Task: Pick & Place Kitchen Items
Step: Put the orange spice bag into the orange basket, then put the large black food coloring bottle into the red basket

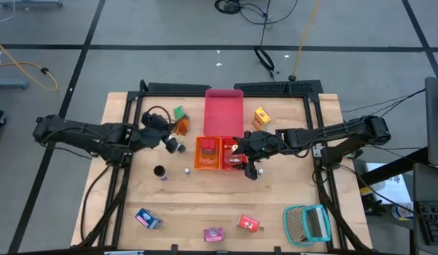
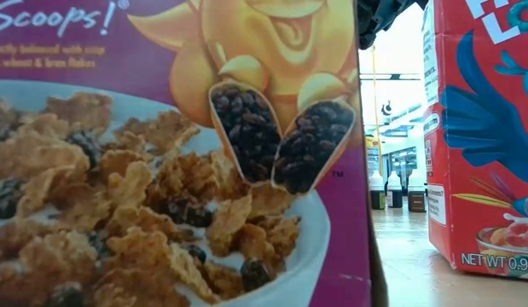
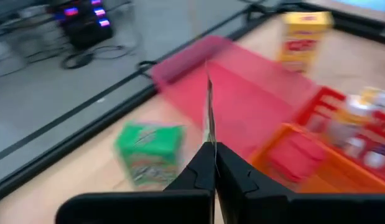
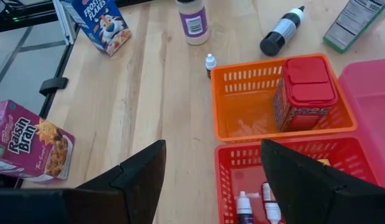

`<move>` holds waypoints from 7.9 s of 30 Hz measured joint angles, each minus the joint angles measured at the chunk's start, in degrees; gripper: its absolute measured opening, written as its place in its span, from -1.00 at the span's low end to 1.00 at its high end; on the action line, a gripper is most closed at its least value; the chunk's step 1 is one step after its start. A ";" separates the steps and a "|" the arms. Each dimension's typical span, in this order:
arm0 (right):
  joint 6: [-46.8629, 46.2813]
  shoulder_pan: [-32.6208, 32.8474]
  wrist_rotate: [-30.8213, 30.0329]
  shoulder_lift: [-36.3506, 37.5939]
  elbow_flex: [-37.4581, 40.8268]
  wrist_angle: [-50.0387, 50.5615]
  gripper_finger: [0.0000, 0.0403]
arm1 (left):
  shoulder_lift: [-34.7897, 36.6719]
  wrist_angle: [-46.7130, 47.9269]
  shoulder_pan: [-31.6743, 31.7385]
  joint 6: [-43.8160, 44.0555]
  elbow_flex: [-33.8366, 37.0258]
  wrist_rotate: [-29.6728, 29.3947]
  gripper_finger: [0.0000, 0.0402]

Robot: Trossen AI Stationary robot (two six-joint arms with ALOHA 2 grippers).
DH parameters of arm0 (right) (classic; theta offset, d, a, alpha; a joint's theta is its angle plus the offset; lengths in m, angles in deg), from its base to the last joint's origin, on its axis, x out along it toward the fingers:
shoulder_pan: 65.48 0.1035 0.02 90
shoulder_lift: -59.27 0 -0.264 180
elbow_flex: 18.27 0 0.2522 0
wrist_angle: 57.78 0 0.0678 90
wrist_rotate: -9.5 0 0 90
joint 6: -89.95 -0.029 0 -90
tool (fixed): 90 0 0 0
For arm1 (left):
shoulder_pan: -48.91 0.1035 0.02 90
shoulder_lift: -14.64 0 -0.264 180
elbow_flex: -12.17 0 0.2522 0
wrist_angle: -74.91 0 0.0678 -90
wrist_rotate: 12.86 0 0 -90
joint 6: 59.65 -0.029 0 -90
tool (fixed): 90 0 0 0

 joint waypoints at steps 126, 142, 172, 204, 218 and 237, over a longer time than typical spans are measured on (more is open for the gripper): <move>-0.22 0.02 0.27 0.00 2.64 -5.95 0.26 | -13.46 11.95 6.06 -39.14 0.02 22.26 -0.28; -0.24 0.02 0.27 0.00 2.62 -7.78 0.26 | -25.09 12.15 10.45 -50.81 0.02 22.31 -0.28; -0.24 0.02 0.27 0.00 2.62 -7.76 0.26 | -34.86 6.93 15.16 -59.05 -0.15 29.96 -0.27; -0.24 0.05 0.29 0.00 2.62 -7.61 0.26 | -38.60 2.90 17.20 -56.89 -0.04 37.32 -0.29; -0.24 0.11 0.17 0.00 2.62 -7.78 0.26 | -25.81 10.52 16.88 -48.41 0.35 34.96 -0.62; 4.45 -3.12 0.16 -0.81 2.56 -20.95 0.26 | -18.45 20.56 4.24 -36.48 -18.63 25.15 -0.57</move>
